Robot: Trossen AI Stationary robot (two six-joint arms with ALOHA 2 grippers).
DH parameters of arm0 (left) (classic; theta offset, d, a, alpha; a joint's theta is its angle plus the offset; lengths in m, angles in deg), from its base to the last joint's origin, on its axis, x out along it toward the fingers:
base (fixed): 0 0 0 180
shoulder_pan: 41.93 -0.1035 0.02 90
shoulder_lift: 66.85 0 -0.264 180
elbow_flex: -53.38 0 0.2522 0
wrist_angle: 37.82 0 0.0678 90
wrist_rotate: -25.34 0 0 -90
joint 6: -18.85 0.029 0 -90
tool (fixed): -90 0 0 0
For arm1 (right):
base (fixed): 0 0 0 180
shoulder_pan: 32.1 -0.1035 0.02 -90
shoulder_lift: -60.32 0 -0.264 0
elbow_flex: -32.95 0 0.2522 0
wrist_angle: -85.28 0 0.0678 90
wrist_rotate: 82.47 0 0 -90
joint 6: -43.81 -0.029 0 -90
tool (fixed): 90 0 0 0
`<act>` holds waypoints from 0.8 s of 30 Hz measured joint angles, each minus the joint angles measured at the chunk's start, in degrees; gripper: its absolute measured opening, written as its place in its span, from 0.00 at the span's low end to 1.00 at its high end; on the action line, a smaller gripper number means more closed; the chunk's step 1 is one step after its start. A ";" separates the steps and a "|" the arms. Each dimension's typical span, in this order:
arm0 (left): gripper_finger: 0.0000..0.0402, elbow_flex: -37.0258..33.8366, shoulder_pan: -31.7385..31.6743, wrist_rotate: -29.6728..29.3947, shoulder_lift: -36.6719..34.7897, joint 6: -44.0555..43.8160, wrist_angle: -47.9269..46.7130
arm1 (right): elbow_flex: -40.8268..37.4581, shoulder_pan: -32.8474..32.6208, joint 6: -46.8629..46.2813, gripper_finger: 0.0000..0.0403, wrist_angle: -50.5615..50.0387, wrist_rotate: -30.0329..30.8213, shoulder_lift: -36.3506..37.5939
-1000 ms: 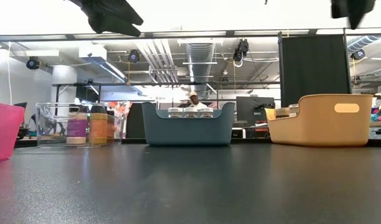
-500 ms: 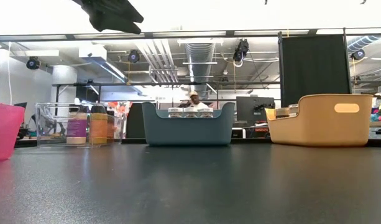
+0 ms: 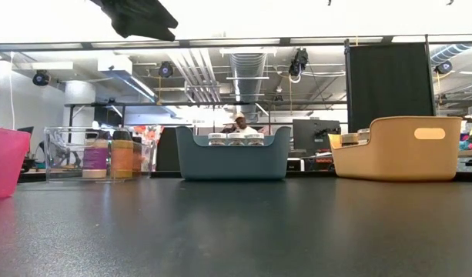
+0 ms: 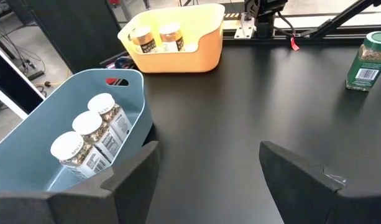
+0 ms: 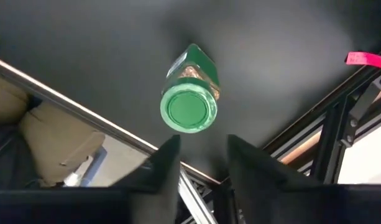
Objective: Sort spices by type
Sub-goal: Put the green seasoning bottle into the pink bin
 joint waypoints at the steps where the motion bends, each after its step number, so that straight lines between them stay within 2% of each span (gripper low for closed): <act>1: 0.65 0.00 0.00 0.00 0.00 0.04 0.02 | -0.06 0.00 -0.13 0.34 0.18 -0.25 -0.39; 8: 0.65 0.00 0.00 0.00 -0.02 1.09 0.07 | -0.17 -0.13 -0.02 0.68 0.53 -0.85 -2.69; 12: 0.65 0.00 0.00 0.00 -0.02 1.37 0.06 | -0.93 -0.13 0.94 0.81 3.00 0.03 -3.65; 16: 0.65 0.00 0.00 0.00 -0.02 1.39 0.02 | -3.13 -0.13 0.96 0.86 7.05 0.05 -4.04; 24: 0.65 0.00 0.00 0.00 0.00 1.51 0.07 | -8.37 -0.13 0.54 0.87 7.80 -0.42 -4.06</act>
